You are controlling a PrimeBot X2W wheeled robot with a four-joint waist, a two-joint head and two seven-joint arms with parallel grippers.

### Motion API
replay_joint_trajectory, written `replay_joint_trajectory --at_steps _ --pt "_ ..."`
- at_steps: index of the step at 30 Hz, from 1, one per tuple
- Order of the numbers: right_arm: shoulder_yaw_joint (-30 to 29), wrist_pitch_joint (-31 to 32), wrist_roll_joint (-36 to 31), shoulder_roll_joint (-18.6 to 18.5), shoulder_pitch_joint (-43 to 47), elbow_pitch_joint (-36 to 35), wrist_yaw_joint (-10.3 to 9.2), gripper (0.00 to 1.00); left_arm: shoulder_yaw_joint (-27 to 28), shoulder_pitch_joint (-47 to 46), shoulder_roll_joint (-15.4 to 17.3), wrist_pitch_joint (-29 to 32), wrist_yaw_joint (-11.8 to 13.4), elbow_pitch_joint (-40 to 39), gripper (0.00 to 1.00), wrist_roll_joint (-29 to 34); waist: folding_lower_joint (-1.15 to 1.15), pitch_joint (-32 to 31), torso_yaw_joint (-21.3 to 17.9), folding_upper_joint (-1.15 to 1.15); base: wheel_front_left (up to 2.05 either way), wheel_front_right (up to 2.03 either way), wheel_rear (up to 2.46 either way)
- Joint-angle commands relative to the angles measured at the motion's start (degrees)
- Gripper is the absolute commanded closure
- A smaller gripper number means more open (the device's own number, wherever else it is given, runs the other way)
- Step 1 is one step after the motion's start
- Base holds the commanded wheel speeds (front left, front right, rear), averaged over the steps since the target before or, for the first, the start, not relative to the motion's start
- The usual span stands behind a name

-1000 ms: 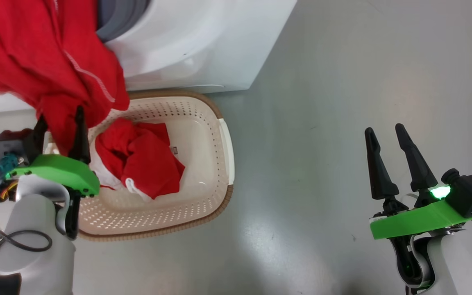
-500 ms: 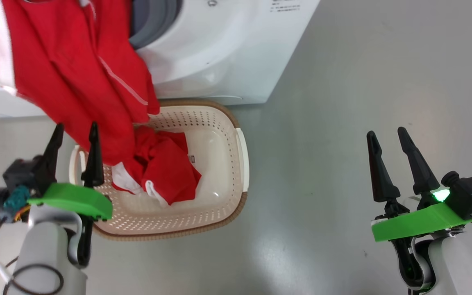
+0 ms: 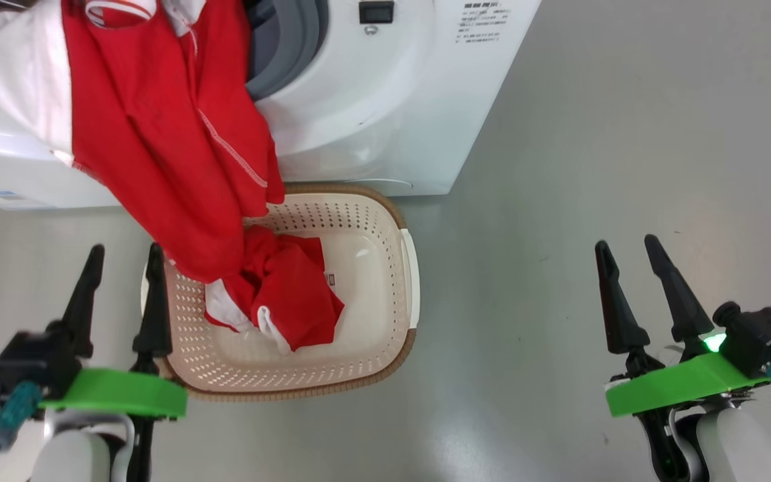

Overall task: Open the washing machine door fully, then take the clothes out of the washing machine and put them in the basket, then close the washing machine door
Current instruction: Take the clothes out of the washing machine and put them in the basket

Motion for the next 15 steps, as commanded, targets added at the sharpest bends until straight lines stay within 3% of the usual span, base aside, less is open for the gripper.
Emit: replay_joint_trajectory --at_steps 1,15 --pt "1.42 -0.37 -0.79 0.01 1.12 -1.18 0.37 0.00 2.25 2.26 0.87 -0.28 -0.31 -2.80 0.00 -0.30 0.00 -0.15 0.07 0.00 0.00 0.00 0.00" --pt "1.47 -0.37 -0.85 0.01 0.57 -1.18 0.37 0.00 2.27 3.99 0.09 -0.28 -0.31 -7.41 0.00 -0.52 0.00 0.47 0.18 0.00 0.00 0.00 0.00"
